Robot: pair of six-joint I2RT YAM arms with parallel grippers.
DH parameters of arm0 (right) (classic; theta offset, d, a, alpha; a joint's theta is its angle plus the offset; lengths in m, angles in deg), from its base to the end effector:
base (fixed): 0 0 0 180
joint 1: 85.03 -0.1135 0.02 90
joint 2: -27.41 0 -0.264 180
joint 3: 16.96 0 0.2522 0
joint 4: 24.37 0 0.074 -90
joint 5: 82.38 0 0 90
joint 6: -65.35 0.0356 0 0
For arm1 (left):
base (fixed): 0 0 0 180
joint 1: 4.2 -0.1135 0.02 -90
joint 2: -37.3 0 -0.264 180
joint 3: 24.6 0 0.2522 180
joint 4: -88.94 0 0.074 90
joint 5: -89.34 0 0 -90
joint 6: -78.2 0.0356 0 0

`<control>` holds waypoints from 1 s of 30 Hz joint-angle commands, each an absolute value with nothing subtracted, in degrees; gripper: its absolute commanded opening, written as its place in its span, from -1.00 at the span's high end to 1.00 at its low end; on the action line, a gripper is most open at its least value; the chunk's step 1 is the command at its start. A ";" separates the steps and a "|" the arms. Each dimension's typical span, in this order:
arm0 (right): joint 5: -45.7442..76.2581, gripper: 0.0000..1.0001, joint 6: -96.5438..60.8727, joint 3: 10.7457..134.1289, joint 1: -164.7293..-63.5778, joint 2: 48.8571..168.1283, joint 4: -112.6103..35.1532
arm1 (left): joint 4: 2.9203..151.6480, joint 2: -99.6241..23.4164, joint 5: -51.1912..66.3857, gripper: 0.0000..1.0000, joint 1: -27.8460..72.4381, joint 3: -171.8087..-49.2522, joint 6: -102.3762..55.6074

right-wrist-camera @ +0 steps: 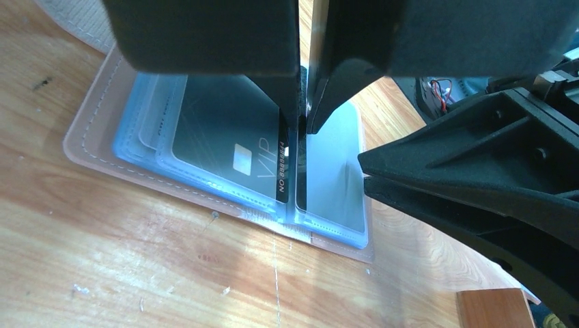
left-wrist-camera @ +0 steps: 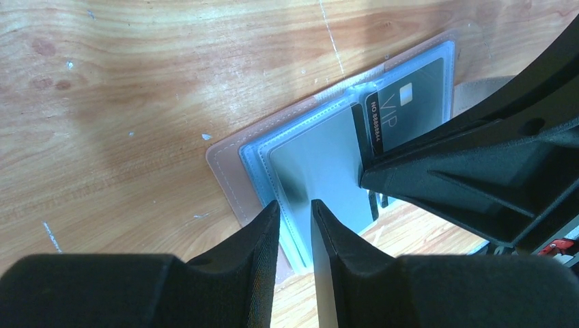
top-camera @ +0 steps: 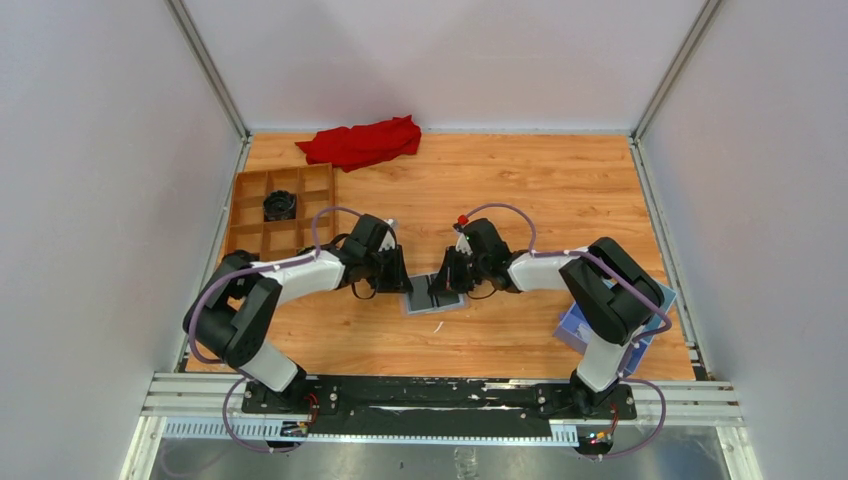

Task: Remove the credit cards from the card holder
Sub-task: Remove the credit card from the card holder.

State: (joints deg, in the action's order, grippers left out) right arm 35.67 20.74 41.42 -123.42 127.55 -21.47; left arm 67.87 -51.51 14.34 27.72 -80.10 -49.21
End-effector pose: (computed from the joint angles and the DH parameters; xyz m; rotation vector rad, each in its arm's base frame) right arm 0.2535 0.2222 0.1393 -0.1452 2.5060 1.2597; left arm 0.2399 -0.1603 0.1508 -0.0151 2.6715 -0.7767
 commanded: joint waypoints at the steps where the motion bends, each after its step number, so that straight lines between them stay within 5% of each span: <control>1: 37.46 0.89 19.83 42.40 -122.97 128.94 -21.11 | 67.65 -54.94 13.39 0.41 27.44 -79.67 -48.69; 30: 38.22 0.99 20.62 32.25 -116.98 122.00 -15.72 | 63.29 -54.81 10.13 0.32 27.44 -82.22 -46.02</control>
